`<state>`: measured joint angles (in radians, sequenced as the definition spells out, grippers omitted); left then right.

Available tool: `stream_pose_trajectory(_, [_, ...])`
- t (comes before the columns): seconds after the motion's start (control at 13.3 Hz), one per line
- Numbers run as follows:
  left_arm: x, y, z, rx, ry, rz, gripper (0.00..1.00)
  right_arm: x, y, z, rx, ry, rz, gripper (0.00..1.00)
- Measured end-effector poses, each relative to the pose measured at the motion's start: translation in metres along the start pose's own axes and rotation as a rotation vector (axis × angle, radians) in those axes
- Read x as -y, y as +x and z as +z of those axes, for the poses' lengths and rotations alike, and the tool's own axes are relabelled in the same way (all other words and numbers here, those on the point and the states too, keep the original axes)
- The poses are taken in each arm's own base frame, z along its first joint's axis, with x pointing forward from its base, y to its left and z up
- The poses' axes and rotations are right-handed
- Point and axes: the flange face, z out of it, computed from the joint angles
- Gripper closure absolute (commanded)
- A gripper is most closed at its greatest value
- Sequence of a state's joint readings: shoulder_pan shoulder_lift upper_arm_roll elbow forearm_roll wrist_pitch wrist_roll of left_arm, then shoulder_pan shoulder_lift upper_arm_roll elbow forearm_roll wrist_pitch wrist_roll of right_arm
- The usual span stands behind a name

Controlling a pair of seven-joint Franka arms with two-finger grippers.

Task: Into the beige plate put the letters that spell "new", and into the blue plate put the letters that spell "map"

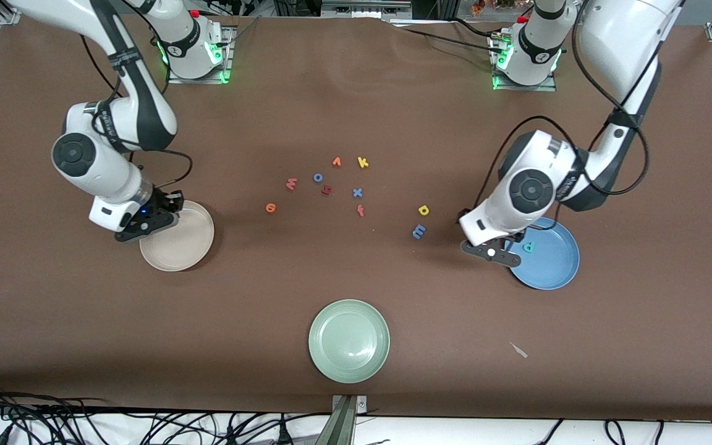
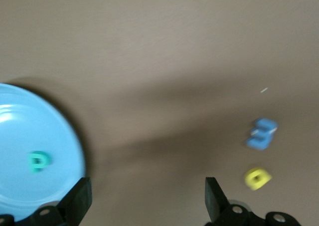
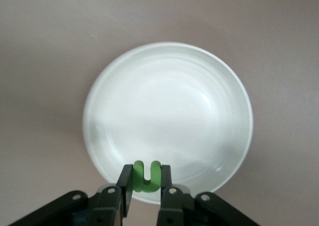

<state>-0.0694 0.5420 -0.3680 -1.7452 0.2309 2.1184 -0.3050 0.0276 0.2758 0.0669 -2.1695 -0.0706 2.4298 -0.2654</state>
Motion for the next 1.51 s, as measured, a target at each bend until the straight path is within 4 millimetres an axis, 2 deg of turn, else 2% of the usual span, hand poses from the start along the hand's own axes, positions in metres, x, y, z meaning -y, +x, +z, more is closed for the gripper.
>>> stream_pose_trajectory(0.08, [-0.027,0.004,0.005,-0.009,-0.009,-0.032,0.00,0.002,-0.007,0.014,-0.008,0.000,-0.003,0.49])
stream_pose_trajectory(0.15, [-0.052,0.008,0.011,-0.031,-0.026,-0.042,0.00,0.005,-0.011,0.025,-0.011,0.001,-0.007,0.44])
stream_pose_trajectory(0.23, [-0.072,0.013,0.020,-0.053,-0.045,-0.039,0.00,0.007,-0.014,0.032,-0.011,0.003,-0.006,0.44])
stream_pose_trajectory(0.3, [-0.085,0.015,0.030,-0.055,-0.056,-0.030,0.00,0.008,-0.014,0.035,-0.011,0.004,-0.003,0.43])
stream_pose_trajectory(0.38, [-0.095,0.011,0.042,-0.040,-0.054,-0.014,0.00,0.011,-0.013,0.034,-0.014,0.005,0.012,0.36])
stream_pose_trajectory(0.45, [-0.104,0.007,0.055,-0.025,-0.038,0.011,0.00,0.023,-0.008,0.032,-0.021,0.011,0.042,0.36])
stream_pose_trajectory(0.68, [-0.112,0.000,0.084,-0.014,0.021,0.076,0.02,0.102,0.014,0.023,-0.041,0.051,0.153,0.36])
stream_pose_trajectory(0.75, [-0.113,0.000,0.090,-0.011,0.022,0.082,0.05,0.127,0.020,0.022,-0.044,0.061,0.186,0.35])
stream_pose_trajectory(0.9, [-0.116,-0.001,0.097,-0.007,0.019,0.088,0.19,0.172,0.031,0.026,-0.040,0.076,0.237,0.34])
stream_pose_trajectory(1.13, [-0.118,0.000,0.098,-0.022,0.009,0.089,0.62,0.225,0.038,0.053,-0.049,0.101,0.275,0.34])
stream_pose_trajectory(1.21, [-0.119,0.000,0.098,-0.027,0.005,0.091,0.80,0.233,0.039,0.062,-0.047,0.102,0.282,0.34])
stream_pose_trajectory(1.28, [-0.121,0.000,0.097,-0.030,0.002,0.093,0.88,0.235,0.041,0.068,-0.045,0.102,0.283,0.34])
stream_pose_trajectory(1.51, [-0.124,0.001,0.094,-0.036,0.001,0.096,0.98,0.229,0.043,0.072,-0.042,0.099,0.293,0.35])
